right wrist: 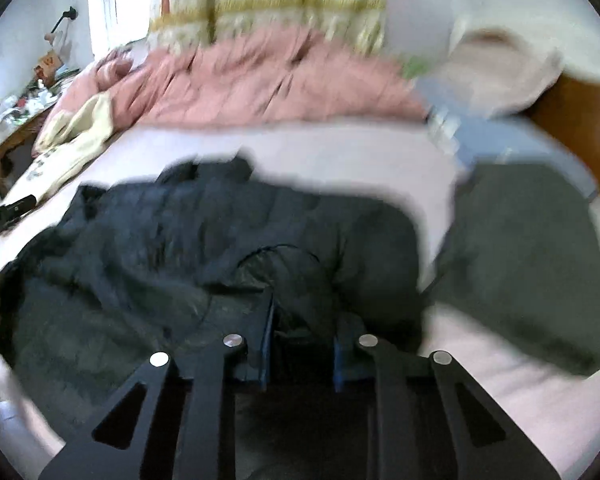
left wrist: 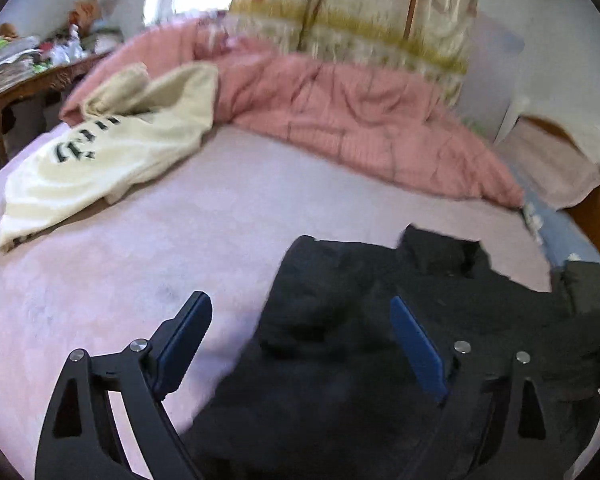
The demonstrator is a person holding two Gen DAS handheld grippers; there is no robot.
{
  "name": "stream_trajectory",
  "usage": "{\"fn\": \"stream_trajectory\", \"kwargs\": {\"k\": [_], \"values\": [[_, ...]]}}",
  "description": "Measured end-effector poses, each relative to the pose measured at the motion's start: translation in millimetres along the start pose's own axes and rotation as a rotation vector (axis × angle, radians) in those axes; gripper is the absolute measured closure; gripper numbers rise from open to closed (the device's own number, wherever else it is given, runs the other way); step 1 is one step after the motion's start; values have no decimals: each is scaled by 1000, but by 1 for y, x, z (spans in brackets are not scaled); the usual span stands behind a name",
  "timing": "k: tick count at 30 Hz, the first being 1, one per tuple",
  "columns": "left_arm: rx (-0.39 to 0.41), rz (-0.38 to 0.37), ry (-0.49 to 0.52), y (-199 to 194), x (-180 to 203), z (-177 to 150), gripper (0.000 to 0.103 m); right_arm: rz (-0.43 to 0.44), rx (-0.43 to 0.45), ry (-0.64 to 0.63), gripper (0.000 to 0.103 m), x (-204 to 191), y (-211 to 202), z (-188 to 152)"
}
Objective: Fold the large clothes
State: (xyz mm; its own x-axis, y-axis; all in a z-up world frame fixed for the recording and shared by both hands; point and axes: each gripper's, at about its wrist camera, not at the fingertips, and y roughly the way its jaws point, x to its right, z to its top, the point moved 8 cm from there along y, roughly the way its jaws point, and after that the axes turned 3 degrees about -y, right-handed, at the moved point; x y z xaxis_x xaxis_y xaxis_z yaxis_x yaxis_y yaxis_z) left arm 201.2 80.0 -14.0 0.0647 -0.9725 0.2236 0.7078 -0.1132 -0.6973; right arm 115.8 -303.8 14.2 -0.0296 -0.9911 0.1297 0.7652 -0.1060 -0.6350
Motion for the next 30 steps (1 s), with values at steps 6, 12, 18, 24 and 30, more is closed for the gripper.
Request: {"fn": "stream_trajectory", "kwargs": {"k": [6,12,18,24,30], "values": [[-308,-53,29,67,11,-36,28,-37,47,130,75,28,7,15],[-166,48,42,65,1,-32,94,57,-90,382,55,55,49,-17],[80,31,-3,23,-8,-2,94,143,-113,252,38,27,64,-8],[121,78,51,17,-10,-6,23,111,-285,116,60,-11,111,-31],[74,-14,-61,12,-16,24,22,36,3,106,82,1,66,20]]}}
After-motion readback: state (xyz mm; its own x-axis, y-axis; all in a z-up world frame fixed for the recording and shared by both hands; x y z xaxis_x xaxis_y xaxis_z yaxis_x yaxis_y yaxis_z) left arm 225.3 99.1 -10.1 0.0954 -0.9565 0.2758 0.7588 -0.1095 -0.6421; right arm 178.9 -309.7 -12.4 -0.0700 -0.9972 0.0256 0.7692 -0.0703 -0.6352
